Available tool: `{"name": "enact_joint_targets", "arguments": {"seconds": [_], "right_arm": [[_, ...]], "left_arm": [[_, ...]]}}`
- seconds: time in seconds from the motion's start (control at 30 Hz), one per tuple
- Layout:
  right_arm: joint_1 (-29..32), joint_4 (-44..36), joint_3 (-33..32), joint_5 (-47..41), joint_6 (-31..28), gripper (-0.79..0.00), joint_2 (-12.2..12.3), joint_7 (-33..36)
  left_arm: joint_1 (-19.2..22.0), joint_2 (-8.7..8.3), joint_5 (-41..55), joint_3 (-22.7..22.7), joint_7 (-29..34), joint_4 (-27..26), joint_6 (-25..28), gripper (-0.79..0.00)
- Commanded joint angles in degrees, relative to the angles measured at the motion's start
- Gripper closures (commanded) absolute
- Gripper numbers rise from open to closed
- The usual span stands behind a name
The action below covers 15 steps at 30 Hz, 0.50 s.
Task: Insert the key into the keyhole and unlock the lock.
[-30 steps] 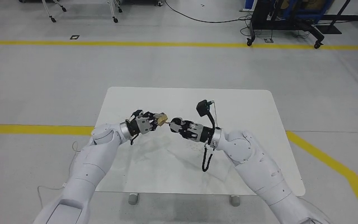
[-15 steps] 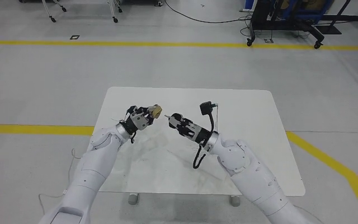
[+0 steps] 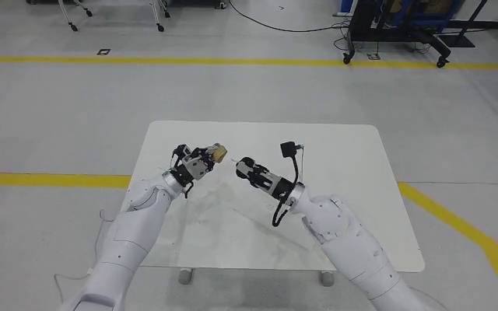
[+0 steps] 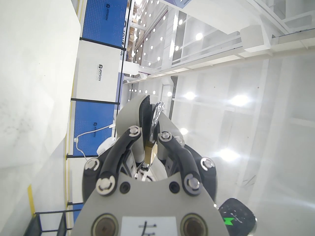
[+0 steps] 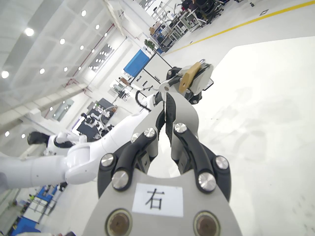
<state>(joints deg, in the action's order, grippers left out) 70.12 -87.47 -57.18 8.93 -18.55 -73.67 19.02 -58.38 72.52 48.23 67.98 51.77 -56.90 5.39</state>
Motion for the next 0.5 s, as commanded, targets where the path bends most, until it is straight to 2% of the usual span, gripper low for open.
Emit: {"name": "enact_joint_targets", "arguments": {"seconds": [0.0, 0.2, 0.47], "right_arm": [[-0.42, 0.22, 1.04, -2.05, 2.2, 0.0, -0.49, -1.34], [-1.64, 1.62, 5.26, -8.78, 9.22, 0.0, -2.4, -4.7], [-3.15, 3.7, 7.25, -7.83, 11.08, 0.0, -3.76, -9.54]], "left_arm": [[-0.79, -0.04, 0.42, 0.44, -0.66, -0.85, 0.19, 0.0], [-1.87, -0.24, -2.27, 0.92, -2.12, -3.06, 1.86, 0.0], [-3.08, -0.42, -4.43, 1.76, -3.88, -5.11, 3.68, 0.0]]}}
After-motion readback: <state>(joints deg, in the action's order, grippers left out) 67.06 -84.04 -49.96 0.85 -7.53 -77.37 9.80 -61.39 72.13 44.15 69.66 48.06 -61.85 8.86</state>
